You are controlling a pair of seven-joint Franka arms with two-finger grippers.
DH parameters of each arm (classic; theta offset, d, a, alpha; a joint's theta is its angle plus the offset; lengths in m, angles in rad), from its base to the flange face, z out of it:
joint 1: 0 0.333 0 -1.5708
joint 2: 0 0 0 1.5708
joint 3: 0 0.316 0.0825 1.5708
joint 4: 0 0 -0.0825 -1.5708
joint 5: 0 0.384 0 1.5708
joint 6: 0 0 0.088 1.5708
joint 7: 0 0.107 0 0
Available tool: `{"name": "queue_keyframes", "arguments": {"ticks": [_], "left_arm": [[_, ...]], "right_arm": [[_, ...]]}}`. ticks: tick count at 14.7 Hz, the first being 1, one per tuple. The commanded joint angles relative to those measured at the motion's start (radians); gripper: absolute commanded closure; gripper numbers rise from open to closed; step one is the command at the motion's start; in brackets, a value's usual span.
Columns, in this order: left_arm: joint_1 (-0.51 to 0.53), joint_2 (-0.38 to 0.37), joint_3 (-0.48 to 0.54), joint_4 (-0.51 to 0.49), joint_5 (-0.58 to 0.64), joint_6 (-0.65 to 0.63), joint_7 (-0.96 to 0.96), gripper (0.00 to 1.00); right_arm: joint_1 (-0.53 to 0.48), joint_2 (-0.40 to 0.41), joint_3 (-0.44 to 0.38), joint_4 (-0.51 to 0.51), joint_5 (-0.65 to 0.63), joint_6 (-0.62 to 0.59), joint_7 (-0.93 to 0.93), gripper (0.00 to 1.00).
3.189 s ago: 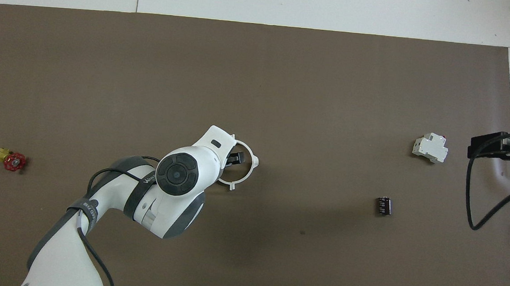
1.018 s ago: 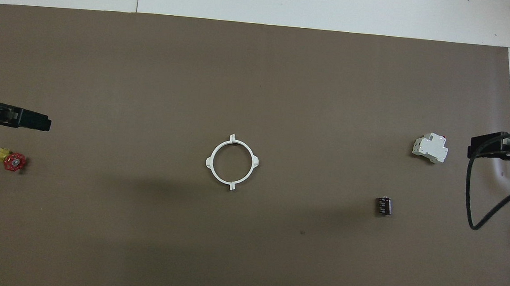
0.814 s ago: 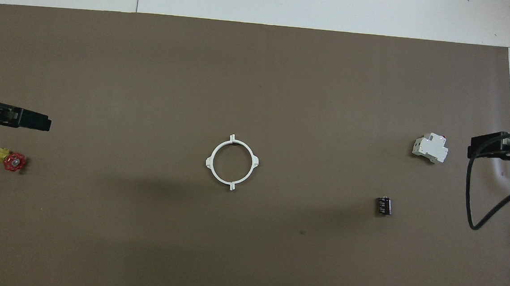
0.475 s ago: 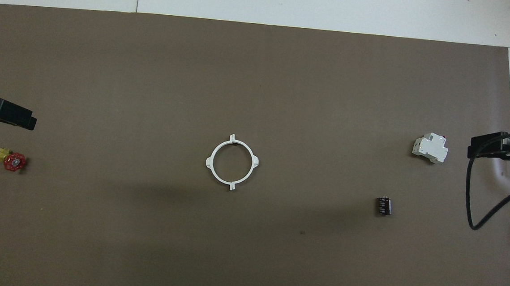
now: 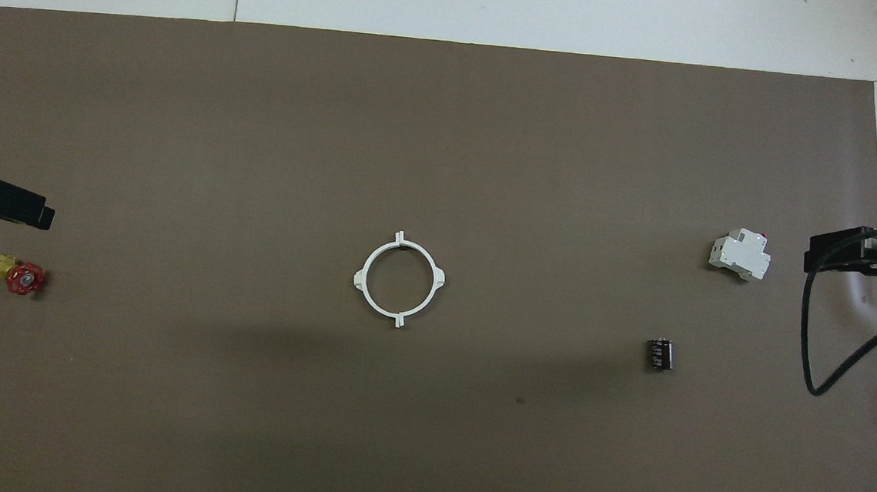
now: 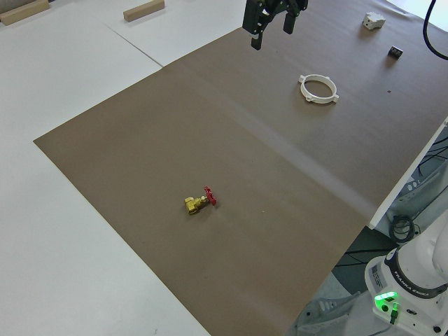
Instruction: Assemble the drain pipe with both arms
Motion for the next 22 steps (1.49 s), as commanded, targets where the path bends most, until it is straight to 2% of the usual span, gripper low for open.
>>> {"name": "queue_keyframes", "arguments": {"ticks": [1, 7, 13, 15, 18, 22], "left_arm": [[0.012, -0.006, -0.004, 0.001, 0.018, -0.006, 0.001, 0.0], [0.01, -0.001, -0.004, 0.012, 0.019, -0.015, 0.001, 0.0], [0.022, 0.011, -0.018, 0.064, 0.007, -0.07, 0.0, 0.0], [0.028, 0.014, -0.039, 0.067, 0.006, -0.103, 0.0, 0.0], [0.091, 0.017, -0.099, 0.086, 0.018, -0.109, 0.0, 0.0], [0.091, 0.019, -0.107, 0.083, 0.021, -0.101, 0.0, 0.0]], "right_arm": [[-0.005, -0.011, 0.001, -0.009, 0.023, -0.008, -0.023, 0.0], [-0.005, -0.011, 0.003, -0.009, 0.021, -0.007, -0.023, 0.0], [-0.005, -0.011, 0.001, -0.009, 0.023, -0.008, -0.023, 0.0], [-0.005, -0.011, 0.001, -0.009, 0.023, -0.008, -0.023, 0.0], [-0.005, -0.011, 0.003, -0.009, 0.023, -0.008, -0.023, 0.0], [-0.005, -0.011, 0.003, -0.009, 0.023, -0.008, -0.023, 0.0]]}}
